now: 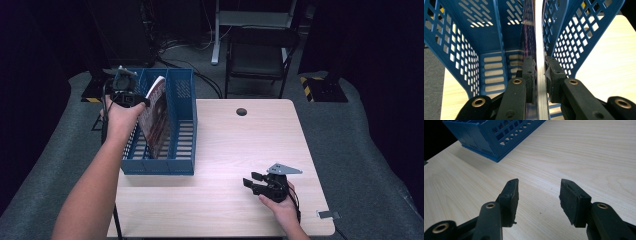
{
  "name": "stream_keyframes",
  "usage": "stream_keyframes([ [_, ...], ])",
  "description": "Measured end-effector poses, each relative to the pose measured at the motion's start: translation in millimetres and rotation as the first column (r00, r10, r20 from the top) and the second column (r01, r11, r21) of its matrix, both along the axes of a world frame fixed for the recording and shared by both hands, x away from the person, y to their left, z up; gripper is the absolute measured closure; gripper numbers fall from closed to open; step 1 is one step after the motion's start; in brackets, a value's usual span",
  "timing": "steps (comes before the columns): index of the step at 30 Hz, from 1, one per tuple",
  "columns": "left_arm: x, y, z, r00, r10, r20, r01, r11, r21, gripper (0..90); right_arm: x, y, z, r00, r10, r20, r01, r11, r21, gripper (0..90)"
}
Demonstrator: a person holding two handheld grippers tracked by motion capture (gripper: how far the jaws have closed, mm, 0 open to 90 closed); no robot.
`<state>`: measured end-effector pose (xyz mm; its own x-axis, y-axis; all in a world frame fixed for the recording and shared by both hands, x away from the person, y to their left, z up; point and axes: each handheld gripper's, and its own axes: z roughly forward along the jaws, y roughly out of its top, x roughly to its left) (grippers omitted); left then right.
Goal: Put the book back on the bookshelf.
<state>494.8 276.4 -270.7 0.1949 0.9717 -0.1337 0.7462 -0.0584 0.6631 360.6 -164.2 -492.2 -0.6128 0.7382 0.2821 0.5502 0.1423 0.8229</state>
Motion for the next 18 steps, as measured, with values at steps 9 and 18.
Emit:
stream_keyframes([
  [9, -5.0, 2.5, -1.9, 0.9999, 0.005, -0.010, -0.005, 0.9998, -0.017, 79.3, 0.5, 0.0, -0.7, 1.0000, 0.005, 0.005, -0.005, 1.000, -0.004, 49.0],
  [18, -8.2, 4.9, -6.2, 0.9997, 0.011, -0.020, -0.011, 0.9996, -0.025, 79.2, 0.7, 0.3, -1.2, 1.0000, 0.003, 0.004, -0.003, 1.000, -0.009, 48.9],
])
